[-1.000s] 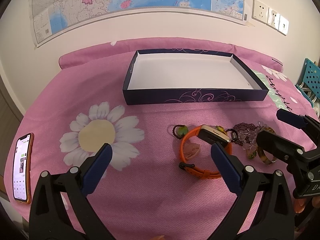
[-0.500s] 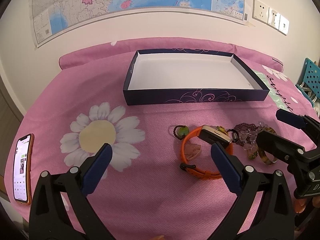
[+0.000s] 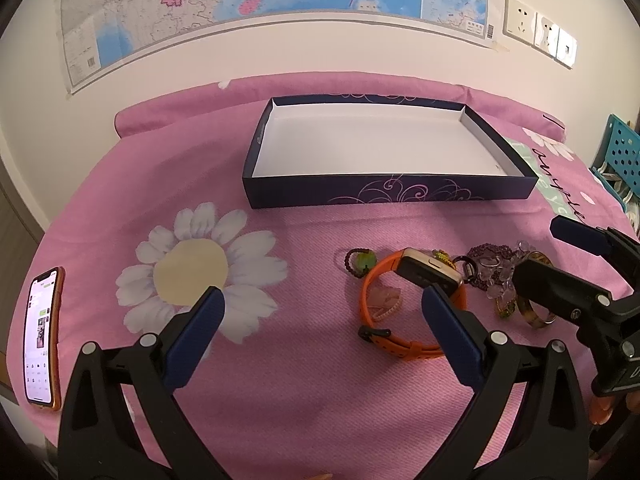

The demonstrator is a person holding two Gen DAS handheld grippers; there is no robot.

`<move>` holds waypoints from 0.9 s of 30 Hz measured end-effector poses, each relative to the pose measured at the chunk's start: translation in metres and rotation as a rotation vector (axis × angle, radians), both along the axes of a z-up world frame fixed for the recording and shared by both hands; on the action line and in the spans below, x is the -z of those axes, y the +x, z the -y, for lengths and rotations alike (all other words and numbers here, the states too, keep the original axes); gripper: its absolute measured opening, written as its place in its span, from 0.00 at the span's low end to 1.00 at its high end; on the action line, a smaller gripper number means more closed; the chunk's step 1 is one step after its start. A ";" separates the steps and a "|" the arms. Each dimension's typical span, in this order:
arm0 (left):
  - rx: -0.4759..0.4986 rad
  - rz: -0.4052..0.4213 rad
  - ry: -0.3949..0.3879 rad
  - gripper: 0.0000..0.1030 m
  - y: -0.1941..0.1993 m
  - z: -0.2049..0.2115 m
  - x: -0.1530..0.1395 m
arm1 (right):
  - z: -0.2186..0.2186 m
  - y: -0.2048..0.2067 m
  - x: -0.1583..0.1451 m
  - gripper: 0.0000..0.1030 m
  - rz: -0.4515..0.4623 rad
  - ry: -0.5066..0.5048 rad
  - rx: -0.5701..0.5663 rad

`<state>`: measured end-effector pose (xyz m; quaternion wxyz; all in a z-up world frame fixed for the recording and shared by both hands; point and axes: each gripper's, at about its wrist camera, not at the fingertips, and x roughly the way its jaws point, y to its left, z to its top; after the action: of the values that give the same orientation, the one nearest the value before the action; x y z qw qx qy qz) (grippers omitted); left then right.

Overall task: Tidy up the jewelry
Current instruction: 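Grasp the orange watch with the left tool while the right tool grasps the tortoiseshell bangle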

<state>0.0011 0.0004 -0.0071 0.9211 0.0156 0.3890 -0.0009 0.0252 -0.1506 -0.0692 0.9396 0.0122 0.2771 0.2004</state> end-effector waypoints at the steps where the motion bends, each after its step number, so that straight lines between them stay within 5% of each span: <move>1: 0.000 -0.001 -0.001 0.94 0.001 0.000 0.000 | 0.000 0.000 0.000 0.93 -0.002 0.001 -0.002; 17: 0.060 -0.048 -0.020 0.94 0.006 -0.002 0.013 | 0.033 -0.002 0.009 0.87 -0.069 -0.011 0.036; 27: 0.163 -0.078 -0.035 0.69 0.021 0.003 0.014 | 0.055 0.001 0.022 0.47 -0.163 0.020 0.034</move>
<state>0.0223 -0.0028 -0.0211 0.9023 0.0311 0.4220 -0.0830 0.0262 -0.2052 -0.0916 0.9170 0.0424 0.3505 0.1854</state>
